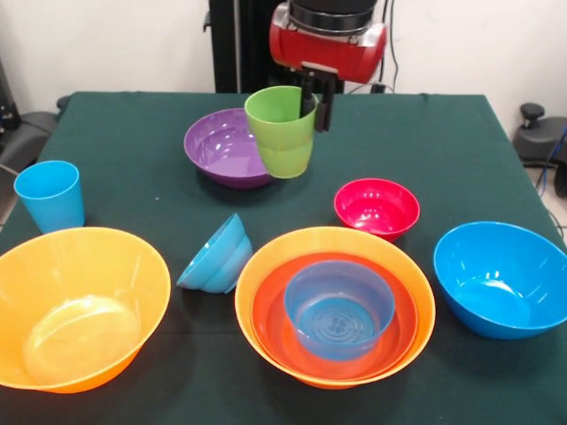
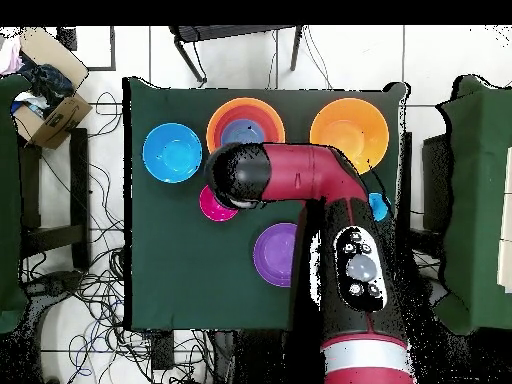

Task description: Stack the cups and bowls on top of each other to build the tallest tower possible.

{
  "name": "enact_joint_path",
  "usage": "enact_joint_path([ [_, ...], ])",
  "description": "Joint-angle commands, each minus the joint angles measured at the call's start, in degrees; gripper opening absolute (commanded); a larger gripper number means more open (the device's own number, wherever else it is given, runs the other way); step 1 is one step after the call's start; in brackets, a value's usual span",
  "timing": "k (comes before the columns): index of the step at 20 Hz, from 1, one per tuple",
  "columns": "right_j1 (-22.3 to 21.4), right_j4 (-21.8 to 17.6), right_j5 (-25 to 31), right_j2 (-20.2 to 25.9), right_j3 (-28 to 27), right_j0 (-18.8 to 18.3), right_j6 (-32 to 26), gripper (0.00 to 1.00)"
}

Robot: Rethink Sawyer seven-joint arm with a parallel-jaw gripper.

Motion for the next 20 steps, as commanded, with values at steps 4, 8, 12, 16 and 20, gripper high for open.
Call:
enact_joint_path([
  [4, 7.0, 1.0, 12.1, 4.1, -16.4, 4.5, 0.9, 0.00],
  [8, 10.1, 0.9, 13.9, 3.6, -22.2, 5.8, 1.5, 0.00],
  [12, 13.2, 0.9, 14.7, 3.2, -26.7, 7.1, 2.5, 0.00],
  [16, 16.1, 0.9, 15.7, 2.9, -30.9, 8.1, 3.0, 0.00],
  [20, 18.6, 1.0, 15.6, 2.8, -33.9, 8.5, 2.2, 0.00],
])
